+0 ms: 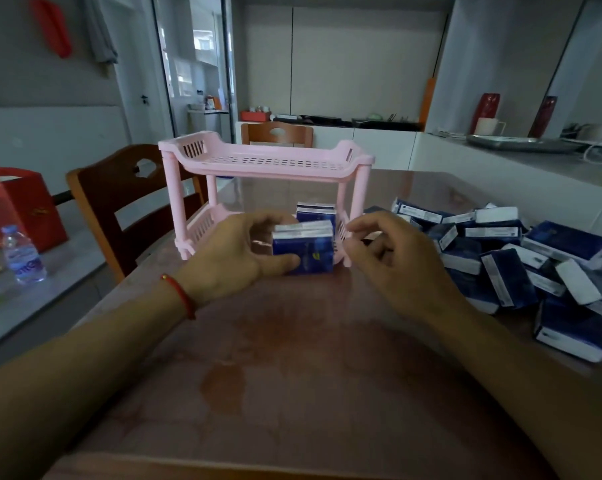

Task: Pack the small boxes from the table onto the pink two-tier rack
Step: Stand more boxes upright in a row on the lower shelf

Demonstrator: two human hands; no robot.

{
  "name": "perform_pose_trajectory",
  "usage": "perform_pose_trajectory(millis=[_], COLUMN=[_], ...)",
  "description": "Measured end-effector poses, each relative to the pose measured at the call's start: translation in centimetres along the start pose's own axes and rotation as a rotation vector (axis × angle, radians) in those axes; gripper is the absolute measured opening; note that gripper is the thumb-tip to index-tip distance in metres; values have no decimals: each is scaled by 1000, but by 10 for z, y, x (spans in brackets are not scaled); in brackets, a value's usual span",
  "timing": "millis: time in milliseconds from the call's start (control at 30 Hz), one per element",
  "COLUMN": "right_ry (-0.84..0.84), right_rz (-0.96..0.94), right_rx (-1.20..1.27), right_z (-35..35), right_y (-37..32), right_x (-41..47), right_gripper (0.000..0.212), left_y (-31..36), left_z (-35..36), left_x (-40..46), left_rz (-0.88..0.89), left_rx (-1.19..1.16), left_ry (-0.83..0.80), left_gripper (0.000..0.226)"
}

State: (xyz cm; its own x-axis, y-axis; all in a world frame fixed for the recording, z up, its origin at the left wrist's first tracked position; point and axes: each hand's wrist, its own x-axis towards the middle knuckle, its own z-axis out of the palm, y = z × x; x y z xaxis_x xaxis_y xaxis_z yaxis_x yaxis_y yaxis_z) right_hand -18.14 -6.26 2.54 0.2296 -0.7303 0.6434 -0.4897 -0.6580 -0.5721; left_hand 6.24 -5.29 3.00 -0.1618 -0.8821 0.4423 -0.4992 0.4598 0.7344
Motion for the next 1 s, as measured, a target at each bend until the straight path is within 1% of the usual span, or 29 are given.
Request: perform_pose_trajectory(millis=[33, 100, 200, 400, 500, 700, 900, 1000], right_ry=[37, 80, 101, 105, 107, 108, 110, 101], right_rz=[17, 58, 80, 95, 95, 92, 84, 87], right_rx=[13, 2, -30, -95, -107, -125, -145, -145], right_z=[-3, -6, -5, -5, -5, -2, 2, 3], right_y=[0, 2, 8, 17, 19, 20, 20, 19], right_x=[1, 2, 5, 7, 8, 10, 11, 10], right_gripper=[12, 9, 8, 8, 8, 9, 8, 8], left_y=[-1, -5, -11, -24, -27, -37, -40, -38], left_z=[-6, -13, -15, 12, 25, 35, 41, 43], left_x=[7, 24, 52, 84, 87, 91, 93, 92], left_rz=[-1, -19, -71, -207, -201, -122, -115, -110], left_rx=[18, 67, 182, 154, 169, 367, 426, 430], left_ry=[20, 41, 7, -80, -88, -22, 14, 21], left_gripper=[47, 43, 40, 48, 52, 51, 54, 60])
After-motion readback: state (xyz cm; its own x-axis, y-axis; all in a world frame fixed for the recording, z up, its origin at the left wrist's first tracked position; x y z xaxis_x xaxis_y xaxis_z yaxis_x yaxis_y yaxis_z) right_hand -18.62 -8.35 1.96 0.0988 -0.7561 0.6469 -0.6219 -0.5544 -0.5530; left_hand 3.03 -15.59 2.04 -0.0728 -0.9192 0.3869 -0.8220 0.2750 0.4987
